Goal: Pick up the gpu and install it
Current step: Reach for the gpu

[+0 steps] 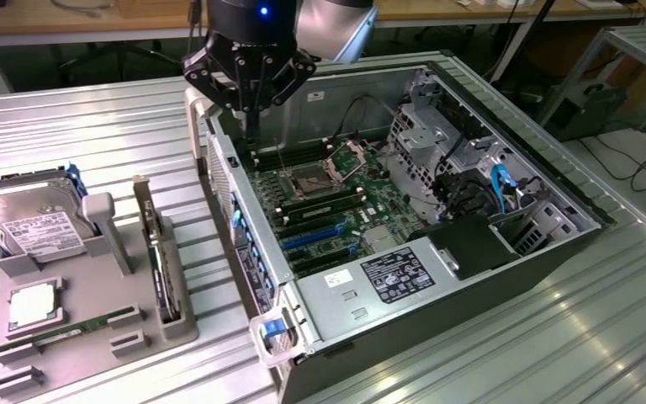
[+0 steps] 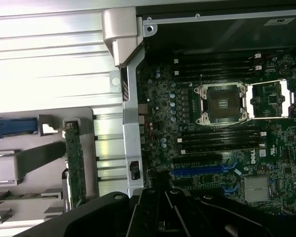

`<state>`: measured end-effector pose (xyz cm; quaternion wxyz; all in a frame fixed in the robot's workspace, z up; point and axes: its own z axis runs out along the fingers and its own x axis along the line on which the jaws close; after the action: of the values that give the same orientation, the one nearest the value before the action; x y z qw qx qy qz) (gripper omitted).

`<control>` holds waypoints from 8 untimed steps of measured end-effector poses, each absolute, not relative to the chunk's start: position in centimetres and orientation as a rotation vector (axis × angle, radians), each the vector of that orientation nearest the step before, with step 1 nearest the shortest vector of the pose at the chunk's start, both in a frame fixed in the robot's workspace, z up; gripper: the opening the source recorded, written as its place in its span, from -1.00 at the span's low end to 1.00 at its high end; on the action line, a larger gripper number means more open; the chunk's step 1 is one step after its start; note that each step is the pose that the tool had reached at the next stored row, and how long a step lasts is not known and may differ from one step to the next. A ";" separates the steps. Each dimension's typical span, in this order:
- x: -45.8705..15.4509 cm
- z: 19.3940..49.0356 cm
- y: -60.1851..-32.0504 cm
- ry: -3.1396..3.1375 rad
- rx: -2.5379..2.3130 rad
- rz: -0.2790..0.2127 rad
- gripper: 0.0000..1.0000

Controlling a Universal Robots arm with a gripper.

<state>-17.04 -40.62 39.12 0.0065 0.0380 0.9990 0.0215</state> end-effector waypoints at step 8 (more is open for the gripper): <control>-17.4 39.1 -40.7 3.130 0.119 0.067 -0.79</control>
<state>-17.38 -40.73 39.06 0.0043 0.0381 0.9990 0.0214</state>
